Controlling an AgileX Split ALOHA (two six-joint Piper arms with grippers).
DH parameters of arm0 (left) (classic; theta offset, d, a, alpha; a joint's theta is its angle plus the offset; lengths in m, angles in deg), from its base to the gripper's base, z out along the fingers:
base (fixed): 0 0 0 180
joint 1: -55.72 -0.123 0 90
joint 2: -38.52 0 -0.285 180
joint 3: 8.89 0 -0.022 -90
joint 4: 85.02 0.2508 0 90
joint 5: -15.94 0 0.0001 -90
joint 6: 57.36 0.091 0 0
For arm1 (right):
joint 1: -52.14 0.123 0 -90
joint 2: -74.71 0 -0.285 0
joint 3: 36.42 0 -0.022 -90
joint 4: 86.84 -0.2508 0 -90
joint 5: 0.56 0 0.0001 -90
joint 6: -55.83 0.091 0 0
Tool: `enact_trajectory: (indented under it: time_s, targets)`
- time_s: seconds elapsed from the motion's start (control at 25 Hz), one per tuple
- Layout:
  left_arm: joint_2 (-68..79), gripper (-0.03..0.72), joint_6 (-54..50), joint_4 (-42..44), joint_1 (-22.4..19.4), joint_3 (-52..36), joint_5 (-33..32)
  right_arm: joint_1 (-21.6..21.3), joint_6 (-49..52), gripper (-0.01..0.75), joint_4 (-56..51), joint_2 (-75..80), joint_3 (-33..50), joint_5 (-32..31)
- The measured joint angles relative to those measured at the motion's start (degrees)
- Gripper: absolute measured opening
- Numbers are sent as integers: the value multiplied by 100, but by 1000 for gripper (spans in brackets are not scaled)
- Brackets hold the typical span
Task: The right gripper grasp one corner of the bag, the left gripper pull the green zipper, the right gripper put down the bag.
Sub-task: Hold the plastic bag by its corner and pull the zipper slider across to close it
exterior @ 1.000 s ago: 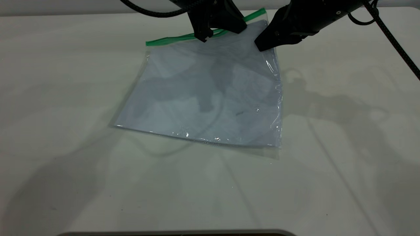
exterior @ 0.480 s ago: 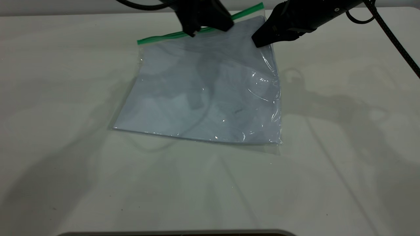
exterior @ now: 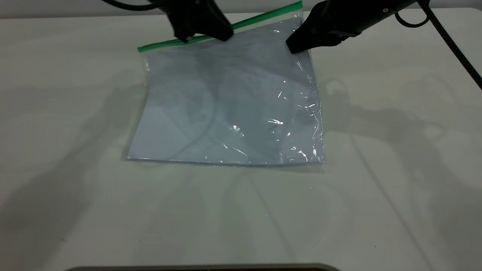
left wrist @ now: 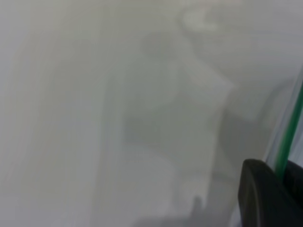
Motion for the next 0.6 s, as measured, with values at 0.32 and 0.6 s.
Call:
enact_trajectory:
  time_s: [0.32, 0.6]
  targets:
    - [0, 60, -477, 591, -374, 0, -215, 0, -2, 36, 0, 0, -1, -39]
    - [0, 63, -1042, 1264, -702, 0, -274, 0, -2, 36, 6, 0, -1, -39]
